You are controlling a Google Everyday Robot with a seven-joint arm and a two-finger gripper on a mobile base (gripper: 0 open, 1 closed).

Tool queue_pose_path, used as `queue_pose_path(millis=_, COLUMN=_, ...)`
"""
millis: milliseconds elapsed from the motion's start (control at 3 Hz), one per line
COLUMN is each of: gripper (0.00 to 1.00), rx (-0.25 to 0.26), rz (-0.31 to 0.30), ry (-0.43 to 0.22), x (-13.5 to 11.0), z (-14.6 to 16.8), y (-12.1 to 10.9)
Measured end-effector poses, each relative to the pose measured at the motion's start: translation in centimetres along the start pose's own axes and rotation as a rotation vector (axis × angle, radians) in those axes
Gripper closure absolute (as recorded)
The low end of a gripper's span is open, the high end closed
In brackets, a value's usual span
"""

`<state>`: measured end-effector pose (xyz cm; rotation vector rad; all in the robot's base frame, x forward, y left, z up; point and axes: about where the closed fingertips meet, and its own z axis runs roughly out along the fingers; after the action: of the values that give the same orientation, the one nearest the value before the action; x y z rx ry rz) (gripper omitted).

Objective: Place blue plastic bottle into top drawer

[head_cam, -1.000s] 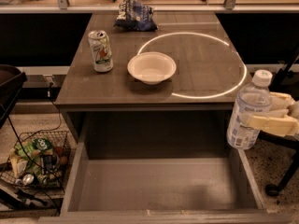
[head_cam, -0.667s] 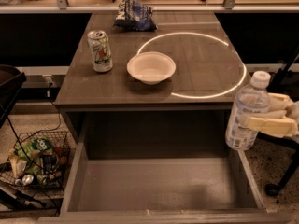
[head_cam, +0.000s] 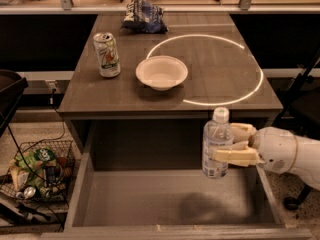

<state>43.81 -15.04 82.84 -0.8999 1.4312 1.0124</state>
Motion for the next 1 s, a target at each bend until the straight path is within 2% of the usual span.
queue_pose_path(millis=333, gripper=1.00, rx=-0.086, rz=0.038, ry=0.013, x=4.0, z=6.3, y=2.5)
queue_pose_path(millis=667, gripper=1.00, rx=-0.147, rz=0.058, ry=0.020, x=5.9, z=10.2, y=4.6)
queue_pose_path(millis=1000, gripper=1.00, rx=-0.225, rz=0.076, ry=-0.014, x=6.9, z=13.9, y=6.5)
